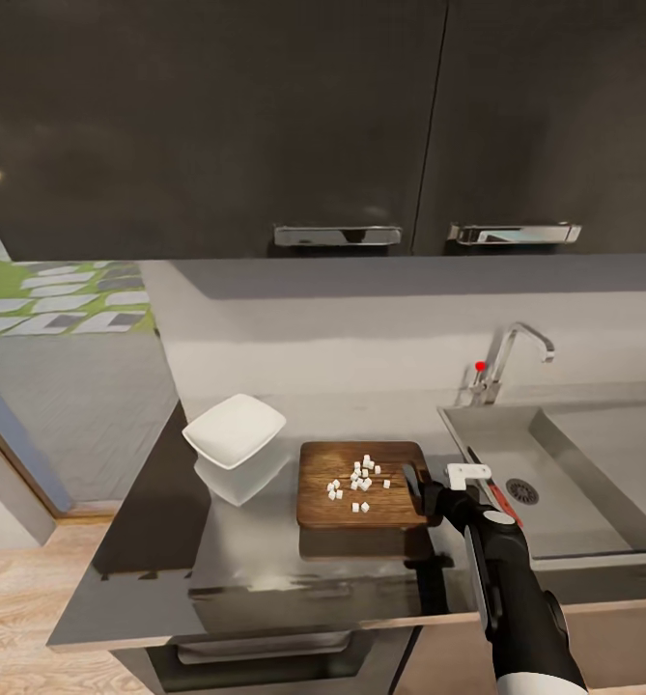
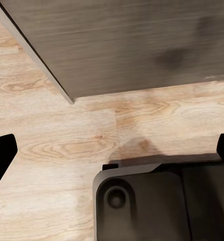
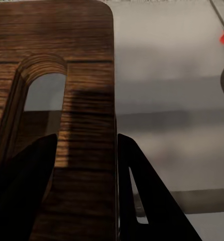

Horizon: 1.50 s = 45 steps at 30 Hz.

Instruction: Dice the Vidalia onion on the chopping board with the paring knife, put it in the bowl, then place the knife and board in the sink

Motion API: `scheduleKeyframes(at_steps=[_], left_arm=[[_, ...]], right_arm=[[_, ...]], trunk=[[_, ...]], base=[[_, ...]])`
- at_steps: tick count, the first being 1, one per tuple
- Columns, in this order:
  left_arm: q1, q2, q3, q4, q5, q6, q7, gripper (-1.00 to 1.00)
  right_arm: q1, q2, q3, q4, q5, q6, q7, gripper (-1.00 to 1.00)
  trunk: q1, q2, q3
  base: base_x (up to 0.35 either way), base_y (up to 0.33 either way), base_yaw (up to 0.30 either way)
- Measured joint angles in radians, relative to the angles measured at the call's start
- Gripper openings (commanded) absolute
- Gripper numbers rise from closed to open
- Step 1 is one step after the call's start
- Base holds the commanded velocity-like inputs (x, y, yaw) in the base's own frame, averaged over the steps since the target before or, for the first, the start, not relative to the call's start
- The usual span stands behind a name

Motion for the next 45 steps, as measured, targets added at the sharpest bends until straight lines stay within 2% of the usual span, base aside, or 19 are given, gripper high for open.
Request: scheduleKeyframes(at_steps=[8,19,32,45], left_arm=[[0.000,0.000,0.000,0.009,-0.001,0.000,0.000,1.00],[0.000,0.000,0.000,0.019,-0.003,0.000,0.000,1.00],[0.000,0.000,0.000,0.019,-0.003,0.000,0.000,1.00],[0.000,0.000,0.000,0.019,-0.003,0.000,0.000,1.00]], right_arm=[[0.000,0.000,0.000,0.000,0.000,0.000,0.000,-1.00],[0.000,0.000,0.000,0.000,0.000,0.001,0.000,-1.00],[0.000,0.000,0.000,-0.003,0.000,0.001,0.000,-1.00],[0.000,0.000,-0.002,-0.009,0.001,0.044,0.000,-1.00]], trunk=[[0.000,0.000,0.007],[0.000,0.000,0.013],[0.000,0.000,0.033],[0.000,0.000,0.054]], base=[[0.000,0.000,0.015],[0.000,0.000,0.199],[0.000,0.005,0.007],[0.000,0.209,0.000]])
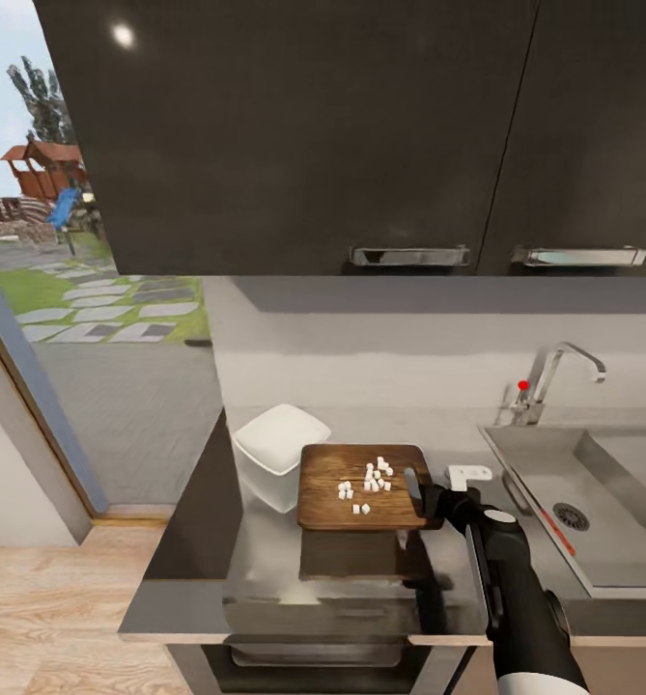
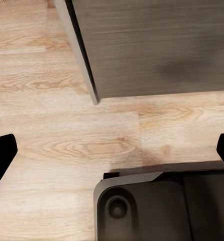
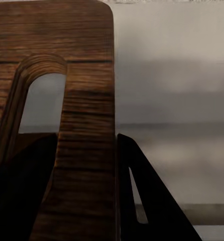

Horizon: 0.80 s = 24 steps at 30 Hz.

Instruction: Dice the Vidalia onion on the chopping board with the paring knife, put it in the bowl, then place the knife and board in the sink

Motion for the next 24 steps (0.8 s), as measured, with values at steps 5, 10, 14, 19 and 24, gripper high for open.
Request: scheduleKeyframes(at_steps=[5,10,14,19,24], left_arm=[[0.000,0.000,0.000,0.000,0.000,0.000,0.000,1.00],[0.023,-0.023,-0.023,0.023,0.009,0.005,-0.003,1.00],[0.042,-0.011,-0.011,0.045,0.009,0.008,-0.002,1.00],[0.040,-0.011,0.006,0.074,0.008,0.011,-0.004,1.00],[0.040,-0.011,0.006,0.102,0.008,0.011,-0.004,1.00]], right_arm=[[0.000,0.000,0.000,0.000,0.000,0.002,0.000,-1.00],[-0.022,0.000,0.011,0.021,0.000,-0.022,-0.023,-1.00],[-0.045,0.000,0.015,0.020,-0.004,-0.034,-0.023,-1.00],[-0.074,0.000,0.010,-0.009,-0.001,-0.007,0.005,-1.00],[-0.081,0.000,0.010,-0.038,-0.001,0.021,0.027,-1.00]], trunk=[[0.000,0.000,0.004],[0.000,0.000,0.004],[0.000,0.000,0.004],[0.000,0.000,0.004],[0.000,0.000,0.004]], base=[[0.000,0.010,0.000],[0.000,0.000,0.000],[0.000,0.000,0.000],[0.000,0.000,0.000],[0.000,0.000,0.000]])
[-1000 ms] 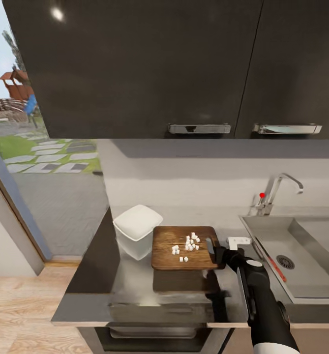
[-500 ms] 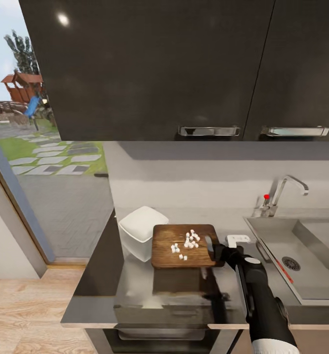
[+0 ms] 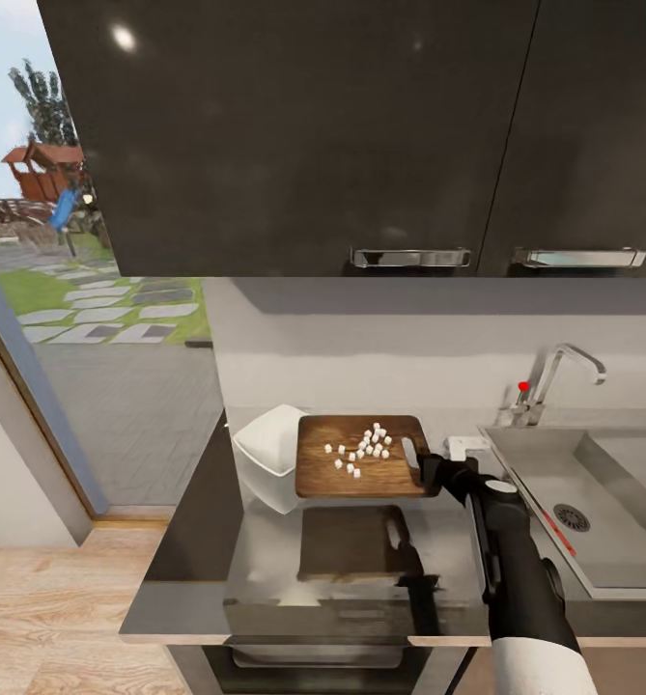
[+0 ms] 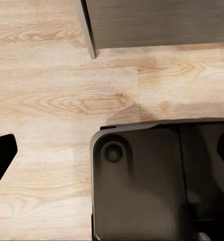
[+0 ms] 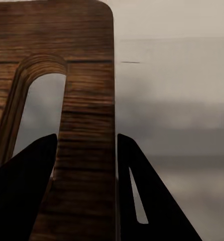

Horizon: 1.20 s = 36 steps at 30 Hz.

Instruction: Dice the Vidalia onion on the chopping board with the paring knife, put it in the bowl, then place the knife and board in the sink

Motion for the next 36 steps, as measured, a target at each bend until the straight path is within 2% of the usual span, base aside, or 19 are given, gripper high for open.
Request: scheduleKeyframes(at_steps=[7,16,30,36], left_arm=[[0.000,0.000,0.000,0.039,0.000,0.000,0.000,1.00],[0.000,0.000,0.001,0.090,0.000,0.000,-0.001,1.00],[0.000,0.000,0.001,0.110,0.000,0.000,-0.001,1.00],[0.000,0.000,0.001,0.117,0.000,0.000,-0.001,1.00]], right_arm=[[0.000,0.000,0.001,-0.040,0.001,0.035,-0.005,-1.00],[0.000,0.000,0.002,-0.076,0.004,0.040,-0.008,-1.00],[0.000,0.000,0.002,-0.075,0.009,0.043,-0.016,-1.00],[0.000,0.000,0.002,-0.076,0.008,0.043,-0.060,-1.00]], trunk=[[0.000,0.000,0.000],[0.000,0.000,0.000],[0.000,0.000,0.000],[0.000,0.000,0.000]], base=[[0.000,0.000,0.000],[0.000,0.022,0.000],[0.000,0.238,0.000],[0.000,0.107,0.000]])
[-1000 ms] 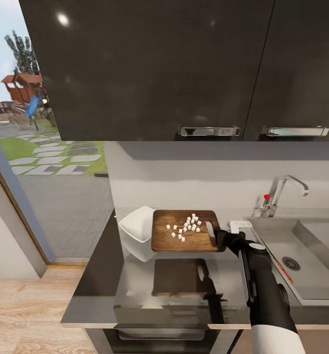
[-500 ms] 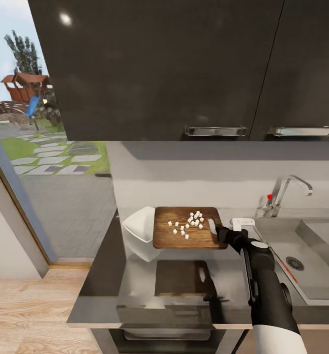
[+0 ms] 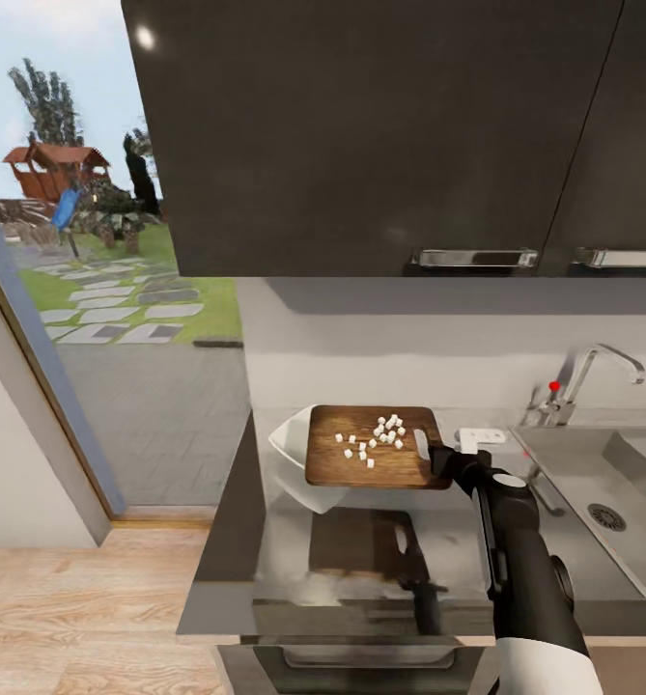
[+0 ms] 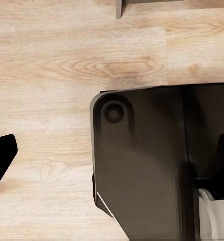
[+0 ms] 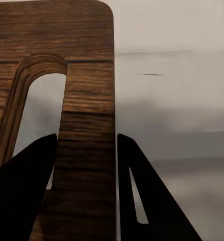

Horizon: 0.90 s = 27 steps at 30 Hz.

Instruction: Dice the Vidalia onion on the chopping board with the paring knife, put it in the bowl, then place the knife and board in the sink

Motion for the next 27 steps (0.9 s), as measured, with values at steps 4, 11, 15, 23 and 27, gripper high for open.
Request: scheduleKeyframes(at_steps=[4,11,15,23,27], left_arm=[[0.000,0.000,0.000,0.006,0.000,0.000,0.000,1.00],[0.000,0.000,0.000,0.007,0.000,0.000,0.001,1.00],[0.000,0.000,0.000,0.008,0.000,0.000,0.000,1.00],[0.000,0.000,0.000,0.009,0.000,0.000,0.000,1.00],[0.000,0.000,0.000,0.010,0.000,0.000,0.000,1.00]], right_arm=[[0.000,0.000,0.000,0.000,-0.001,0.001,-0.009,-1.00],[0.000,0.000,0.000,0.001,-0.002,0.001,-0.010,-1.00],[0.000,0.000,0.013,0.001,-0.003,0.001,-0.011,-1.00],[0.000,0.000,0.033,0.001,0.002,0.000,-0.043,-1.00],[0.000,0.000,0.034,0.001,0.000,0.001,-0.054,-1.00]], trunk=[[0.000,0.000,0.000],[0.000,0.000,0.000],[0.000,0.000,0.000],[0.000,0.000,0.000],[0.000,0.000,0.000]], base=[[0.000,0.008,0.000],[0.066,0.001,0.000],[0.263,0.000,0.000],[0.294,0.000,0.000],[0.171,0.000,0.000]])
